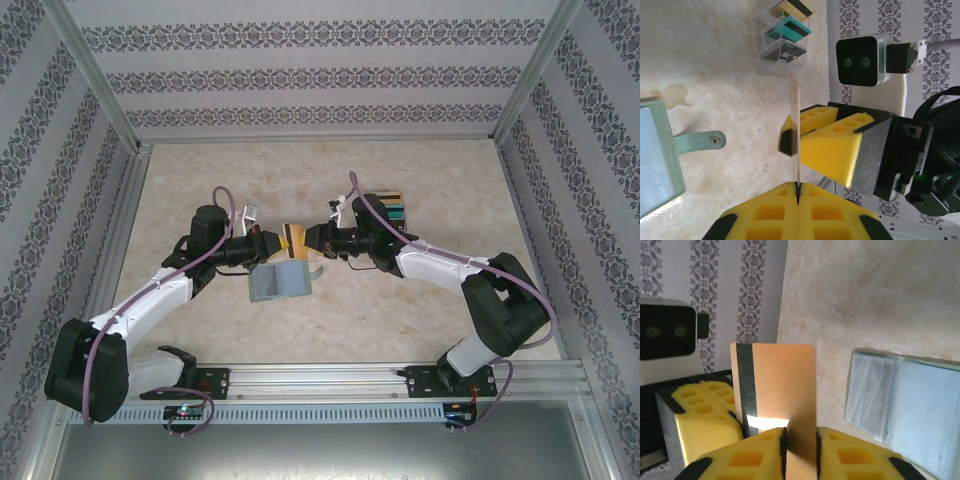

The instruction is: Take the credit cards out of the card holder

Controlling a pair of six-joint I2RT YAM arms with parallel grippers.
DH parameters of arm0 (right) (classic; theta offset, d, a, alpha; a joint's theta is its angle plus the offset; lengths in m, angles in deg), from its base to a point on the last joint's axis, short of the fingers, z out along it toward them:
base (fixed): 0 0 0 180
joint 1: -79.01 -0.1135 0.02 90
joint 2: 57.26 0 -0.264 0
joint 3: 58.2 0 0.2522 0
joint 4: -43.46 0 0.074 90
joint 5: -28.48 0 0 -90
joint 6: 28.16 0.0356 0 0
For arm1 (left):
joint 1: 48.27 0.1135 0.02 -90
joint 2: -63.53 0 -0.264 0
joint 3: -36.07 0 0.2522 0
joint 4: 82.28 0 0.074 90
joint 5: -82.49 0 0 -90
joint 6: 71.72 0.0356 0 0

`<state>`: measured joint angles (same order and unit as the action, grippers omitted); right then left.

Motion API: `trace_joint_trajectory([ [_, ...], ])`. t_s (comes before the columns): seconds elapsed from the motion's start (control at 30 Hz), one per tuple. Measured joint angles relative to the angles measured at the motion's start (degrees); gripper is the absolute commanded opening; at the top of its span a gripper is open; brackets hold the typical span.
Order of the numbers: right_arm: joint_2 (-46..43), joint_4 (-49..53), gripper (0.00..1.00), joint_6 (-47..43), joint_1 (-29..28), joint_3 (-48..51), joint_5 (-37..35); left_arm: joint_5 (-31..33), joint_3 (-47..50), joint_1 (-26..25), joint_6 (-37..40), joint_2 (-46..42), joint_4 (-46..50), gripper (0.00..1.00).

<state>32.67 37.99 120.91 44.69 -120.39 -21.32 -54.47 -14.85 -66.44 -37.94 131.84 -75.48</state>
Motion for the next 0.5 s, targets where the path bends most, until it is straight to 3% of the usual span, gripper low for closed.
trace_joint_trajectory([
  [0.17, 0.0, -3.6, 0.00, 2.4, 1.0, 0.6, 1.2, 0.3, 0.0, 1.0, 0.0, 0.7, 0.1, 0.00],
  [0.23, -0.2, -4.5, 0.00, 2.7, 1.2, 0.7, 1.5, 0.5, 0.0, 1.1, 0.0, 1.1, 0.0, 0.02],
  [0.27, -0.3, -4.7, 0.00, 2.7, 1.2, 0.8, 1.6, 0.5, 0.0, 1.0, 0.0, 1.3, 0.0, 0.07],
  [0.37, -0.8, -5.0, 0.00, 2.8, 1.2, 1.2, 2.0, 0.3, 0.0, 1.0, 0.3, 1.6, 0.1, 0.39],
  [0.43, -1.5, -5.0, 0.00, 2.7, 1.2, 1.4, 2.6, 0.1, -0.5, 1.0, 0.7, 1.8, 0.3, 0.71],
  [0.5, -2.5, -4.5, 0.00, 2.3, 1.5, 1.5, 2.8, 0.2, -1.3, 1.0, 0.9, 1.9, 0.7, 0.86],
])
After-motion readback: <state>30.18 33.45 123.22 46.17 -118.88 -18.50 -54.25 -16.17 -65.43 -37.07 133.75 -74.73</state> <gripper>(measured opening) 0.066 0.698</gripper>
